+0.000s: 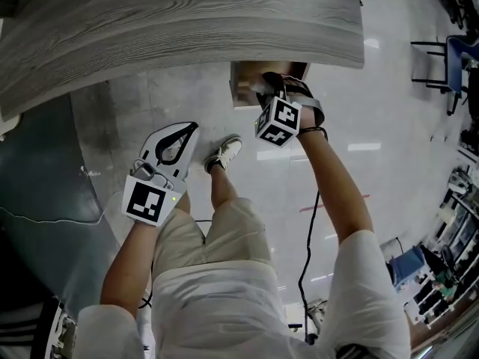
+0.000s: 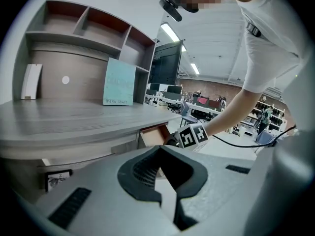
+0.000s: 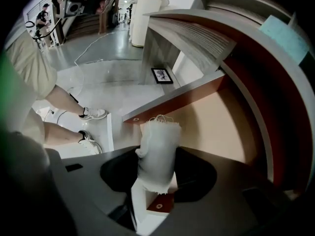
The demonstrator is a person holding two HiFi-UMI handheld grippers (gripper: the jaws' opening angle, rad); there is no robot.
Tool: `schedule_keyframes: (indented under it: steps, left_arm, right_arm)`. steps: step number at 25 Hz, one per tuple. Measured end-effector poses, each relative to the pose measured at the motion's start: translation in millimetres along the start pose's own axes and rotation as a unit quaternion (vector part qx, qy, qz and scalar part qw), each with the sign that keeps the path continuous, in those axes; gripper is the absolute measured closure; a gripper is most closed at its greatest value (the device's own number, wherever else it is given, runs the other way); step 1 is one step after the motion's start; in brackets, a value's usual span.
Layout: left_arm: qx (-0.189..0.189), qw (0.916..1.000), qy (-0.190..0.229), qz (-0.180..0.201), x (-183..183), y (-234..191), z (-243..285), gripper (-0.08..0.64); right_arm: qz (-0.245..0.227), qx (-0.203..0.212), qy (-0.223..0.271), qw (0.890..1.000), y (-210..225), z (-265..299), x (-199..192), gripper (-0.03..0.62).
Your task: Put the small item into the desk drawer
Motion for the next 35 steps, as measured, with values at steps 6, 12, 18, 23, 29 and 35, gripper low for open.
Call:
schedule_keyframes:
  steps: [6, 12, 18, 23, 29, 35]
  left_arm:
    - [0.012, 0.9999, -0.005, -0.010, -5, -8, 4, 0.554]
    - [0.025, 0.9995, -0.007, -0.016, -5, -15, 3, 0.555]
    - [0.034, 0.9992, -0.009, -0.020, -11, -19, 3, 0.554]
    - [0.034, 0.9992, -0.009, -0.020, -11, -19, 2, 0.555]
    - [0.030, 0.9993, -0.010, -0.019, -8, -19, 4, 0.555]
    - [0.021, 0.9996, -0.013, -0.016, -10, -19, 8, 0.554]
  right_arm:
    - [-0.044, 0.009, -0.022, 0.999, 6, 11, 7, 0.413]
    - [-0.099, 0.020, -0.053, 0.994, 11, 20, 5, 0.413]
    - [-0.123, 0.031, -0.077, 0.989, 15, 32, -1, 0.413]
    - [-0.131, 0.036, -0.084, 0.987, 13, 33, -5, 0.413]
    - [-0.133, 0.034, -0.083, 0.987, 11, 34, -6, 0.411]
    - [-0.139, 0.032, -0.083, 0.986, 3, 40, -5, 0.410]
Point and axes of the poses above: the fingertips, and each gripper's own axes: z forward along the fingers, y to its right, x out of its top, the point moved 8 cm from there along -z, backward along the fingers, and after that the axes turned 15 degrees about x, right-handed, at the moved point
